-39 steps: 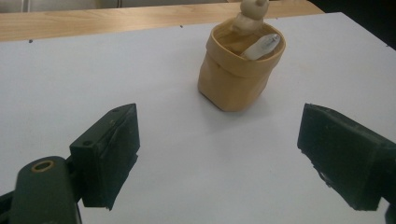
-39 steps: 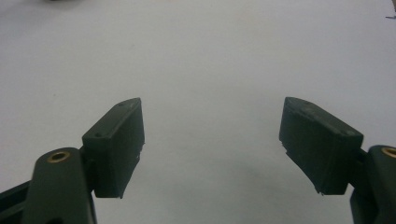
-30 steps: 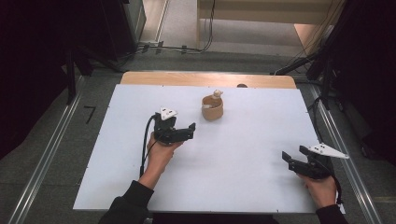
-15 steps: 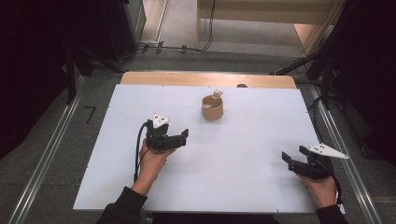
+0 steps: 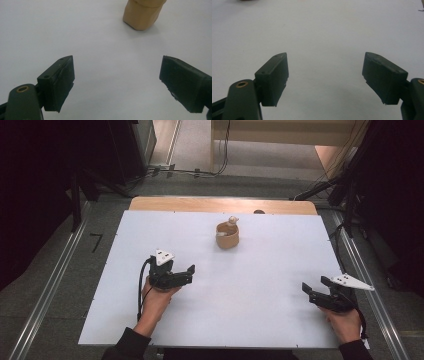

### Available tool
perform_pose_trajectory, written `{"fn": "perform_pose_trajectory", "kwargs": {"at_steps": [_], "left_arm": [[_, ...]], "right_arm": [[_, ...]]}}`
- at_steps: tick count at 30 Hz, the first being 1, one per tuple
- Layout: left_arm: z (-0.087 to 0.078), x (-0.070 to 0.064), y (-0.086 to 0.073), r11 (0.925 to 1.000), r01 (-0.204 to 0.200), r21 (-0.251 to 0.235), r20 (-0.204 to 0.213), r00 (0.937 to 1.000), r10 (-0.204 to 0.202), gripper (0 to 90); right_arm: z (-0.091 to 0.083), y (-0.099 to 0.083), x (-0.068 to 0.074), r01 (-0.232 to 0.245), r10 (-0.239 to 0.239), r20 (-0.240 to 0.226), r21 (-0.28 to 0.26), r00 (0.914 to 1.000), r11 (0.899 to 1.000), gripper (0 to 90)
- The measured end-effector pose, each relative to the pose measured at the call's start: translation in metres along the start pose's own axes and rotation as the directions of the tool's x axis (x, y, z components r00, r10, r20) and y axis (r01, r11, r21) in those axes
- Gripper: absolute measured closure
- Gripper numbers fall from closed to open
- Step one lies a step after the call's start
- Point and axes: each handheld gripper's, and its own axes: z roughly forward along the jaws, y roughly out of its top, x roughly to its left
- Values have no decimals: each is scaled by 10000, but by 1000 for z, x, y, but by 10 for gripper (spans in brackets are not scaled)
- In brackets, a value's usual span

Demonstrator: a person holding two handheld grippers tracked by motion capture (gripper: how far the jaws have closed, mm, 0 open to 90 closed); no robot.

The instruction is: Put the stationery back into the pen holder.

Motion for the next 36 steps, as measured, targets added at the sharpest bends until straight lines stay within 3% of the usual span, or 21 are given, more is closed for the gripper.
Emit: {"fn": "perform_pose_trajectory", "kwargs": {"at_steps": [22,36], "left_arm": [[-25,36,-31,9979,626,153,-528,9967,-617,130],[-39,52,-46,9959,884,206,-744,9935,-866,130]], "right_arm": [[1,0,1,-20,20,-23,45,10000,10000,199],[1,-1,1,-47,47,9,49,10000,10000,199]]}}
